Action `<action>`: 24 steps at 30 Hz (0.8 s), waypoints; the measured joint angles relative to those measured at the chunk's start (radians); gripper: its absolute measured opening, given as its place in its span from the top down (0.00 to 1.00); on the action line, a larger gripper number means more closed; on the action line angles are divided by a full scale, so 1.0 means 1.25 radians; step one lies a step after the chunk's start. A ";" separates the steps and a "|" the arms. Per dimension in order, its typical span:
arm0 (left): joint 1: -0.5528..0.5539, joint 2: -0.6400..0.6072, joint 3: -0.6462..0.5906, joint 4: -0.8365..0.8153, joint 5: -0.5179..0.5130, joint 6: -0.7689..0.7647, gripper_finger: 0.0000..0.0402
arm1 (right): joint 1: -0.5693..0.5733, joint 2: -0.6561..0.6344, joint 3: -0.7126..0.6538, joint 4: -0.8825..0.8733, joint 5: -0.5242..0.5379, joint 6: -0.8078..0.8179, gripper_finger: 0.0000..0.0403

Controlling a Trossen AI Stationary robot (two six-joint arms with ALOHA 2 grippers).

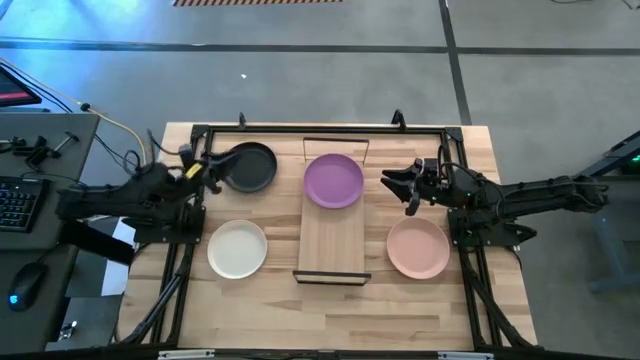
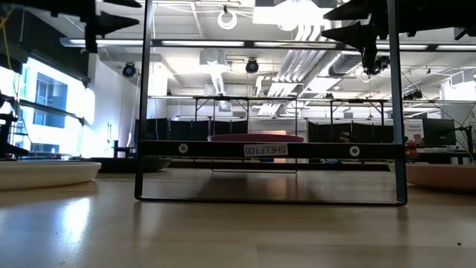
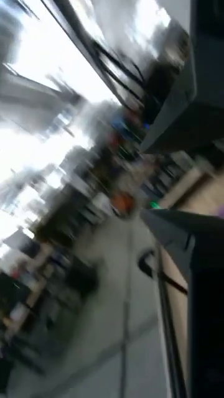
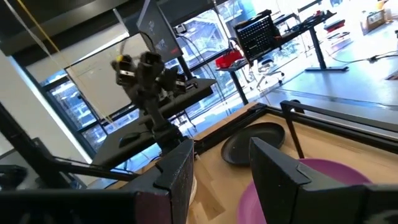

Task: Place and stack plates onto a shelf
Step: Stack the black plate on top of the violet plate on the shelf

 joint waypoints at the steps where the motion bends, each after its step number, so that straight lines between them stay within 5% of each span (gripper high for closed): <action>1: 0.009 0.038 0.043 -0.065 0.003 -0.007 0.60 | 0.000 0.000 0.000 0.000 0.003 0.000 0.66; 8: 0.162 0.313 0.311 -0.592 0.138 -0.115 0.47 | 0.000 0.000 0.000 0.000 0.006 0.001 0.66; 13: 0.295 0.450 0.340 -0.810 0.299 -0.149 0.45 | 0.000 0.000 0.000 -0.001 0.006 0.001 0.66; 18: 0.330 0.515 0.267 -0.841 0.376 -0.215 0.45 | 0.000 0.000 0.000 -0.014 0.006 0.002 0.66; 24: 0.308 0.482 0.154 -0.795 0.322 -0.445 0.45 | 0.000 0.000 0.000 -0.040 0.006 0.031 0.66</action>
